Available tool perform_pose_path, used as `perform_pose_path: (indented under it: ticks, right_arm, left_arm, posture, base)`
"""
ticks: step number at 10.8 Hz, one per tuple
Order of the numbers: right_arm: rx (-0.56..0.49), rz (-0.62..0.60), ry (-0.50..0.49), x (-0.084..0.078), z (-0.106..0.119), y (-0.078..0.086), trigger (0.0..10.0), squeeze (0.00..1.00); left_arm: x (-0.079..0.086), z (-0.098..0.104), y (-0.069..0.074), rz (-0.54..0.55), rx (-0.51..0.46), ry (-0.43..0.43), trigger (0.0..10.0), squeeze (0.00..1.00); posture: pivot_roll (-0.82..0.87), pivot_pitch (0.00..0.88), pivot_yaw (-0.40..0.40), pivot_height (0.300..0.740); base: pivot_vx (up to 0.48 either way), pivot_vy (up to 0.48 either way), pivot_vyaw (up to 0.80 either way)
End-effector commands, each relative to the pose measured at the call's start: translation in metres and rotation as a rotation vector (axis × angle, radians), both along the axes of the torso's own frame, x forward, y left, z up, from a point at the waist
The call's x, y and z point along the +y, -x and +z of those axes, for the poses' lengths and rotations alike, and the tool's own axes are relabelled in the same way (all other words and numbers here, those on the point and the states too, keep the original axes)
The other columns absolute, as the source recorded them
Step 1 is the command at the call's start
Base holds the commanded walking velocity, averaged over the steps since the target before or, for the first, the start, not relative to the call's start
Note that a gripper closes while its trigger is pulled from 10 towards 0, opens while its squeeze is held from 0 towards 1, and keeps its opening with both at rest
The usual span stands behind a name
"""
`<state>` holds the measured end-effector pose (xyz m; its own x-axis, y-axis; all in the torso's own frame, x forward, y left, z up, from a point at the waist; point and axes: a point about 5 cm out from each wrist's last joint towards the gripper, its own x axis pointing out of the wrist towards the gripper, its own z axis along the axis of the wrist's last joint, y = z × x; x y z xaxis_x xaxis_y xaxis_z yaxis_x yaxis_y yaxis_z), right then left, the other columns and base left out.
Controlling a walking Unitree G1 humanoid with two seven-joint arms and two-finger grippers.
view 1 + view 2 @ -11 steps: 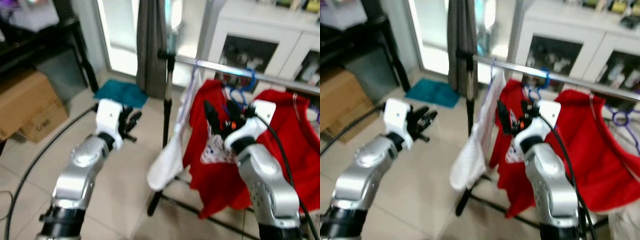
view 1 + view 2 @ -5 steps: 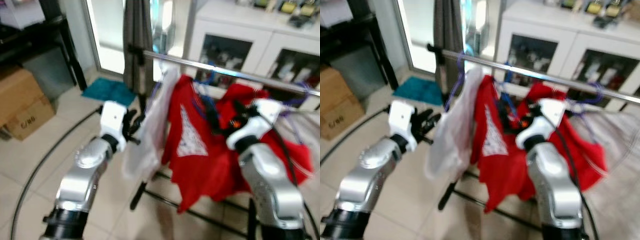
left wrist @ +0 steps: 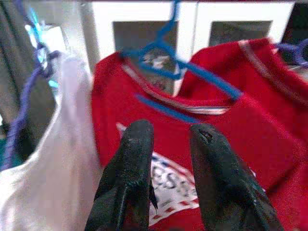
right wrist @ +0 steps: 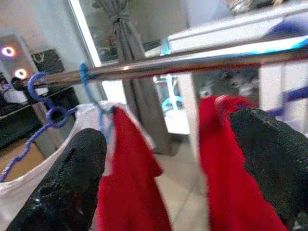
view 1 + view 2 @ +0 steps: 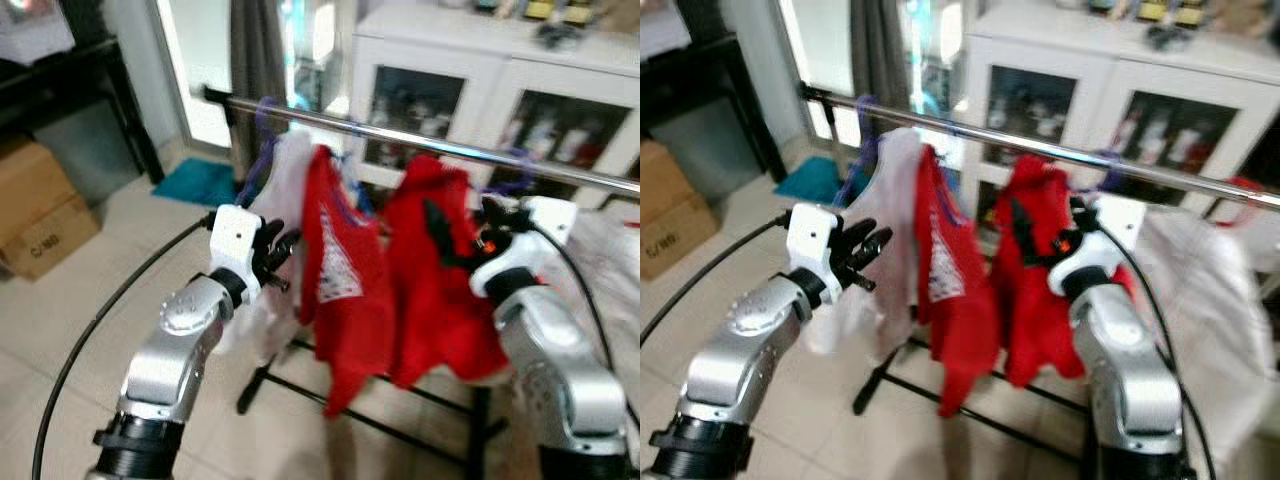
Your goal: Hang hanger
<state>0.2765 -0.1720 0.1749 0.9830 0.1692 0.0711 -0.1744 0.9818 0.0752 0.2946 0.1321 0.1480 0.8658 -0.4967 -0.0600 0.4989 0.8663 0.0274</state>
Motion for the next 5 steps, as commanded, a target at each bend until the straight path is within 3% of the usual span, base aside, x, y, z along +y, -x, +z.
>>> perform_pose_path:
  ticks: [1,5]
  right_arm:
    - [0.001,0.005,0.018,-0.001,0.003,-0.002,10.0,1.00]
    - [0.071,-0.069,0.109,-0.027,0.002,-0.012,10.0,1.00]
  left_arm:
    - [0.009,0.006,-0.001,-0.011,-0.013,0.003,10.0,0.00]
    - [0.004,0.023,0.008,-0.278,-0.009,0.049,10.0,0.00]
  posture:
    - [-0.04,0.000,0.012,0.740]
    - [-0.04,0.000,0.013,0.740]
  base:
    - [0.000,0.000,0.00]
    - [0.000,0.000,0.00]
